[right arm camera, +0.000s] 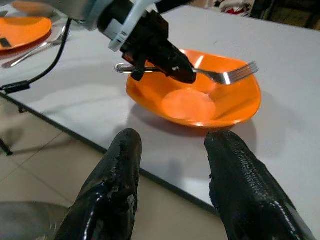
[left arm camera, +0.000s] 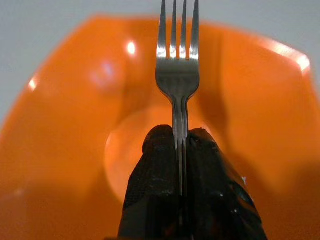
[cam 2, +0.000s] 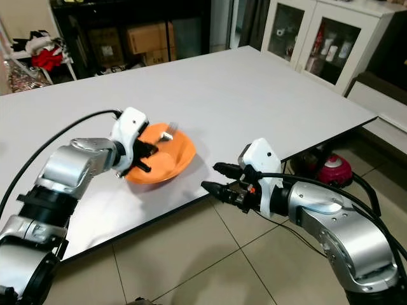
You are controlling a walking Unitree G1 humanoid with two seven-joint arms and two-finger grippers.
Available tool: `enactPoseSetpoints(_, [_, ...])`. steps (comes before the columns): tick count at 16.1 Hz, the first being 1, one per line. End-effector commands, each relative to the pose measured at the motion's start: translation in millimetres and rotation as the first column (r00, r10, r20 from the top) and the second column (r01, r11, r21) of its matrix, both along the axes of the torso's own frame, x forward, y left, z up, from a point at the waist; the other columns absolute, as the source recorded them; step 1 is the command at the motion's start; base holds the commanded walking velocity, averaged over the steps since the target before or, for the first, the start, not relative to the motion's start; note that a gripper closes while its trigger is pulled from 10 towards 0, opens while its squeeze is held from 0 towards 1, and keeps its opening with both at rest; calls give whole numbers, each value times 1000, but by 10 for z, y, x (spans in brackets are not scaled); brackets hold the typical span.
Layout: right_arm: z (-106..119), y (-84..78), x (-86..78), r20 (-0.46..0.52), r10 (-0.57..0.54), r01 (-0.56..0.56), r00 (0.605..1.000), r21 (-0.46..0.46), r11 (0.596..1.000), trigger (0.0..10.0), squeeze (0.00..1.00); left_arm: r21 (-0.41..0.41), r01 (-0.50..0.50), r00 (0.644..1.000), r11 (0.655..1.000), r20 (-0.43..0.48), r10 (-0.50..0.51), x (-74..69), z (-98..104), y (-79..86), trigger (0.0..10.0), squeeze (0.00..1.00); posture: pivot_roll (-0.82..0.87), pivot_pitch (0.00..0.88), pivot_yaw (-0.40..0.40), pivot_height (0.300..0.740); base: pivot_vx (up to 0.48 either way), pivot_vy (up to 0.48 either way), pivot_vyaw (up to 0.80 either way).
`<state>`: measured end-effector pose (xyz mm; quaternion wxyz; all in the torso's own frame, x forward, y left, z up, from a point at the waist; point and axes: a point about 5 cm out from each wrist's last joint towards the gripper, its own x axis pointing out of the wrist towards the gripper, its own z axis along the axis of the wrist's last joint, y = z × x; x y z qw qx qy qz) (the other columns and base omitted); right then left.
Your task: Setting the table
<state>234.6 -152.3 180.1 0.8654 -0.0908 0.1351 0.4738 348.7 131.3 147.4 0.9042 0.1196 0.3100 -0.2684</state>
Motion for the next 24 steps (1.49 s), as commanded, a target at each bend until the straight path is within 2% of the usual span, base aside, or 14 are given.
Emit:
enactPoseSetpoints(1, [-7, 30, -49, -17, 34, -34, 999, -3, 999, 10000, 0, 43, -7, 1000, 999, -5, 7, 17, 18, 25, 10000, 0, -113, 0, 50, 740, 0, 0, 0])
enactPoseSetpoints(3, [-19, 35, -87, -32, 74, -75, 997, -25, 997, 10000, 0, 128, -1, 999, 992, -40, 6, 15, -46, 71, 10000, 0, -110, 0, 46, 740, 0, 0, 0])
enactPoseSetpoints(6, [-13, 33, -85, -34, 82, -83, 996, -32, 996, 10000, 0, 238, -42, 999, 970, -21, 48, 57, 1, 181, 10000, 0, -110, 0, 46, 740, 0, 0, 0])
enactPoseSetpoints(11, [-17, 20, -97, -55, 108, -110, 993, -36, 993, 10000, 0, 267, 15, 1000, 964, -20, -10, 33, 173, 198, 10000, 0, -102, 0, 35, 740, 0, 0, 0])
enactPoseSetpoints(13, [-23, 20, -113, -66, 120, -122, 991, -35, 992, 10000, 0, 314, 28, 999, 949, -33, -18, 19, 160, 246, 10000, 0, -97, 0, 34, 740, 0, 0, 0])
enactPoseSetpoints(15, [-31, 25, -135, -80, 132, -135, 988, -30, 990, 10000, 0, 307, 38, 999, 951, -43, -26, 15, 150, 252, 10000, 0, -95, 0, 34, 740, 0, 0, 0])
enactPoseSetpoints(16, [-35, 26, -143, -86, 137, -140, 987, -30, 990, 10000, 0, 296, 55, 998, 953, -53, -41, 7, 146, 238, 10000, 329, -95, 0, 34, 740, 0, 0, 0])
enactPoseSetpoints(17, [-37, 26, -145, -86, 138, -141, 987, -31, 990, 10000, 0, 294, 62, 997, 954, -57, -47, 1, 140, 230, 10000, 859, -95, 0, 34, 740, 0, 0, 0])
enactPoseSetpoints(18, [-38, 25, -144, -87, 138, -141, 987, -32, 990, 10000, 0, 297, 63, 997, 953, -59, -48, -4, 134, 228, 10000, 1000, -95, 0, 34, 740, 0, 0, 0])
enactPoseSetpoints(21, [-38, 18, -150, -91, 136, -139, 986, -30, 990, 10000, 0, 299, 81, 996, 951, -66, -64, -16, 135, 220, 10000, 1000, -97, 0, 33, 740, 0, 0, 0])
enactPoseSetpoints(23, [-34, 15, -150, -90, 133, -136, 987, -26, 990, 10000, 0, 291, 77, 997, 954, -5, -79, 16, 240, 231, 10000, 1000, -96, 0, 32, 740, 0, 0, 0])
enactPoseSetpoints(24, [-26, 16, -148, -85, 128, -130, 988, -16, 991, 10000, 0, 265, 82, 993, 961, 58, -100, 31, 345, 220, 10000, 1000, -98, 0, 34, 740, 0, 0, 0])
